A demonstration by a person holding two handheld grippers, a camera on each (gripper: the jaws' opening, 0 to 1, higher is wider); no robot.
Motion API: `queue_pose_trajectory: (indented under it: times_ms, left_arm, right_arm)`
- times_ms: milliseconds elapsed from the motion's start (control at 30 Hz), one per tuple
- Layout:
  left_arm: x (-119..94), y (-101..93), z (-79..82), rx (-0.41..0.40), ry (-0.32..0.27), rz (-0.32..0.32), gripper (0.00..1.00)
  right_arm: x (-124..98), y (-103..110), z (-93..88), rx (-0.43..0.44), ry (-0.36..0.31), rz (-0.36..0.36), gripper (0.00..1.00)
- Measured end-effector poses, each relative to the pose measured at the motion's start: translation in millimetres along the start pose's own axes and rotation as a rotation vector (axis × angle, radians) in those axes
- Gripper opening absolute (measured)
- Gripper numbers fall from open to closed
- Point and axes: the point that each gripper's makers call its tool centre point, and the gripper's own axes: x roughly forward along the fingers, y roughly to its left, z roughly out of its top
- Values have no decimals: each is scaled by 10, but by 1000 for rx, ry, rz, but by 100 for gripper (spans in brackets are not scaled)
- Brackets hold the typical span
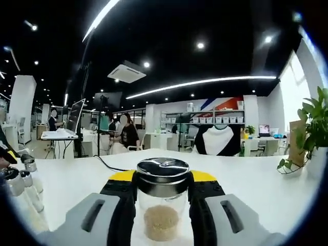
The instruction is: Rotate the seasoning bottle until the label or dispensing opening points toward the visible target arrow and the bottle remains upright within the marked orientation range
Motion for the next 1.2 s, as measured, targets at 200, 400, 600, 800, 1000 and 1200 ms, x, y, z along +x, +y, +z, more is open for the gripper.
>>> queue_pose_trajectory:
  times_ms: [200, 400, 600, 800, 1000, 1200]
  left_arm:
    - [-5, -50, -2, -6, -3, -5, 89]
    - [-25, -111, -22, -9, 3, -19, 89]
    - [-40, -164, -33, -7, 9, -32, 89]
    - [-53, -236, -23, -1, 6, -45, 89]
    - [-71, -345, -20, -2, 2, -63, 89]
    - [-71, -469, -10, 2, -1, -87, 89]
  right_arm:
    - [-100, 13, 55, 3, -6, 2, 36]
    - [-259, 48, 73, 1, -3, 0, 36]
    - [-431, 67, 61, 1, -1, -8, 36]
    - [-601, 103, 56, 10, -8, -17, 36]
    - [-751, 199, 82, 8, -14, -14, 36]
    - [-887, 340, 48, 8, -13, -2, 36]
